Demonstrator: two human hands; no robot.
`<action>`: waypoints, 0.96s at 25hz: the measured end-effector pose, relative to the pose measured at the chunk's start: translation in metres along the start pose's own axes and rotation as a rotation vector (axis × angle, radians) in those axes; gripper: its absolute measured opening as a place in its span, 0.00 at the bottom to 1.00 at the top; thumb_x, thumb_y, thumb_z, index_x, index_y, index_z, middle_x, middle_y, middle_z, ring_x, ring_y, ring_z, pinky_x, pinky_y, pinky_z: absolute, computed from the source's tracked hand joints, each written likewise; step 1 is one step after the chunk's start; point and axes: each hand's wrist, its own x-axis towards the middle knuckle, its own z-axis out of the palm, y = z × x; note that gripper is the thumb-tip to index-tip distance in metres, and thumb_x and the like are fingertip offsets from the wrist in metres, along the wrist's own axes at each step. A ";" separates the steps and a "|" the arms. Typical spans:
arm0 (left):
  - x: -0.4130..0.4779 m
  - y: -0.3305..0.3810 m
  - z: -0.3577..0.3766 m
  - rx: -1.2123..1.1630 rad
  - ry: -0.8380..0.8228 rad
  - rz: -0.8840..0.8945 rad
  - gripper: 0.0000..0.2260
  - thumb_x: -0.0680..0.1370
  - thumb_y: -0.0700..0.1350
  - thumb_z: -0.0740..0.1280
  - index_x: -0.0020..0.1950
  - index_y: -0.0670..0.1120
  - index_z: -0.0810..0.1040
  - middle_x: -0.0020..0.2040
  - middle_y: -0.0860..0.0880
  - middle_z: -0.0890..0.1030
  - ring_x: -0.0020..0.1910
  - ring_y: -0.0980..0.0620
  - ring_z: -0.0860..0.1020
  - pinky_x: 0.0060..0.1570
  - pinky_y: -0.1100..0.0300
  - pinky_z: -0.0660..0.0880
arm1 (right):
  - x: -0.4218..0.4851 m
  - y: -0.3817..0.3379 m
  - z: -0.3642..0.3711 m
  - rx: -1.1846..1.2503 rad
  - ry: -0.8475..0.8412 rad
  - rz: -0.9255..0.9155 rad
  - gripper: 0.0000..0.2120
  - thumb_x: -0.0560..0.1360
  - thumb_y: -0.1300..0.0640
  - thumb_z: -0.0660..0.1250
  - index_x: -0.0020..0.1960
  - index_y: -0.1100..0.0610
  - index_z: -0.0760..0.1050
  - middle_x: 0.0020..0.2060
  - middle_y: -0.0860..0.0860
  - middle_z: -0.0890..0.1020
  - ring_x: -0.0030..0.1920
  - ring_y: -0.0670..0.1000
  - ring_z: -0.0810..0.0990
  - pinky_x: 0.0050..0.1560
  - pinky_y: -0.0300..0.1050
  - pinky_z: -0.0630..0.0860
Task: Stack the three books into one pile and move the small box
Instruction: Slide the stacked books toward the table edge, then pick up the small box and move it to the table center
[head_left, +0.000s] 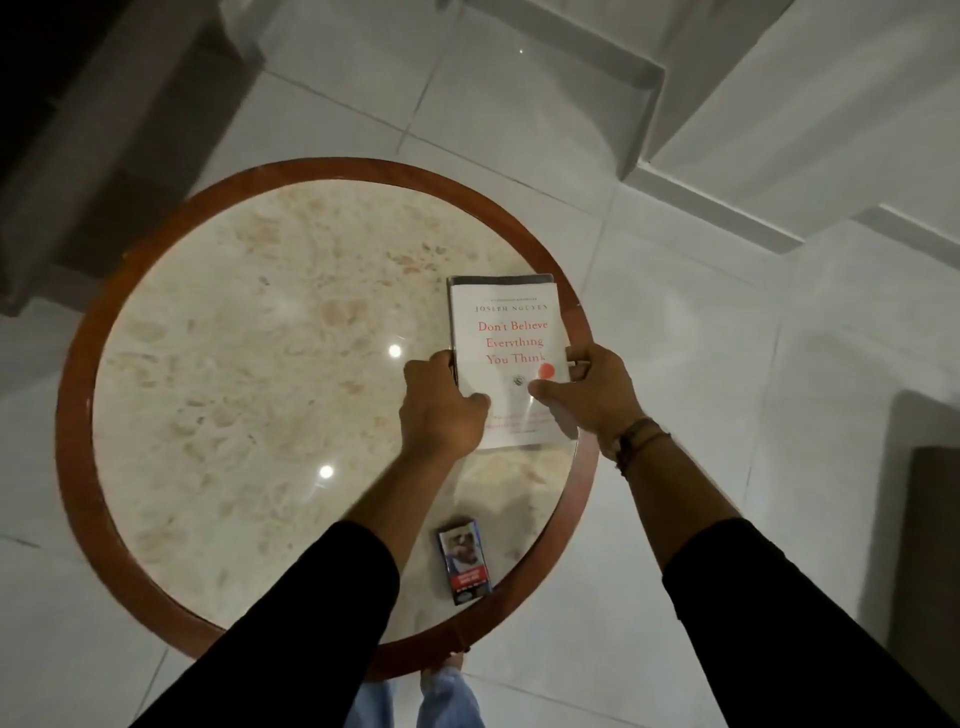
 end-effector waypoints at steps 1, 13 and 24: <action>0.002 -0.003 0.000 0.020 0.026 -0.007 0.22 0.79 0.43 0.76 0.71 0.46 0.77 0.69 0.44 0.79 0.63 0.40 0.84 0.59 0.48 0.83 | 0.004 0.001 0.004 -0.011 0.000 0.003 0.24 0.72 0.55 0.82 0.65 0.59 0.79 0.65 0.54 0.86 0.61 0.62 0.87 0.64 0.62 0.84; -0.032 -0.077 -0.022 0.034 0.280 0.232 0.24 0.83 0.52 0.72 0.78 0.51 0.72 0.75 0.48 0.77 0.72 0.49 0.77 0.68 0.51 0.78 | -0.059 0.031 0.024 -0.086 0.439 -0.155 0.24 0.73 0.35 0.73 0.59 0.46 0.68 0.53 0.43 0.76 0.49 0.48 0.81 0.44 0.38 0.79; -0.050 -0.259 -0.121 0.639 0.517 0.142 0.33 0.88 0.59 0.49 0.89 0.42 0.52 0.90 0.41 0.55 0.89 0.40 0.55 0.87 0.39 0.53 | -0.177 0.104 0.146 -0.382 0.218 -0.183 0.27 0.73 0.41 0.75 0.67 0.46 0.70 0.62 0.51 0.79 0.56 0.55 0.81 0.53 0.53 0.84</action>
